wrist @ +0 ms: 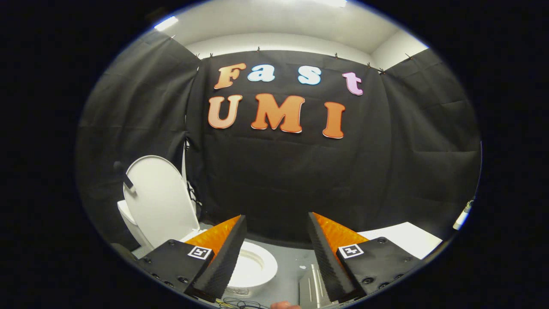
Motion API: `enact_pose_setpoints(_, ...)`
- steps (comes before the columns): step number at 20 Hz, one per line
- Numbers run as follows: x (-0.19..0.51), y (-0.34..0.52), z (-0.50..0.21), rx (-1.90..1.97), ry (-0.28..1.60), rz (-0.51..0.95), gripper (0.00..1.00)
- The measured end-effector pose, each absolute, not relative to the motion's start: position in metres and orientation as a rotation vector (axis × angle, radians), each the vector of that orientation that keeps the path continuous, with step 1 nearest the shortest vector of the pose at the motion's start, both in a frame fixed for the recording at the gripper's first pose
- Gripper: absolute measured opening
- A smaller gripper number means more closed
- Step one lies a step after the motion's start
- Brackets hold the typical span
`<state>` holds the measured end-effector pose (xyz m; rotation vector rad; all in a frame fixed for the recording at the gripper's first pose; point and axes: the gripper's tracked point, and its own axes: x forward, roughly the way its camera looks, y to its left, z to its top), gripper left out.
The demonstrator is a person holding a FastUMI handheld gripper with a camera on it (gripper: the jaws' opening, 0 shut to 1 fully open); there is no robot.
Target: Open the toilet lid.
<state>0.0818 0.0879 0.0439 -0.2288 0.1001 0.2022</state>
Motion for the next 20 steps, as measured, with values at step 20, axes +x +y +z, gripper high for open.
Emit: enact_pose_setpoints(20, 0.039, 0.001, -0.008, -0.161, 0.089, 0.045, 0.92)
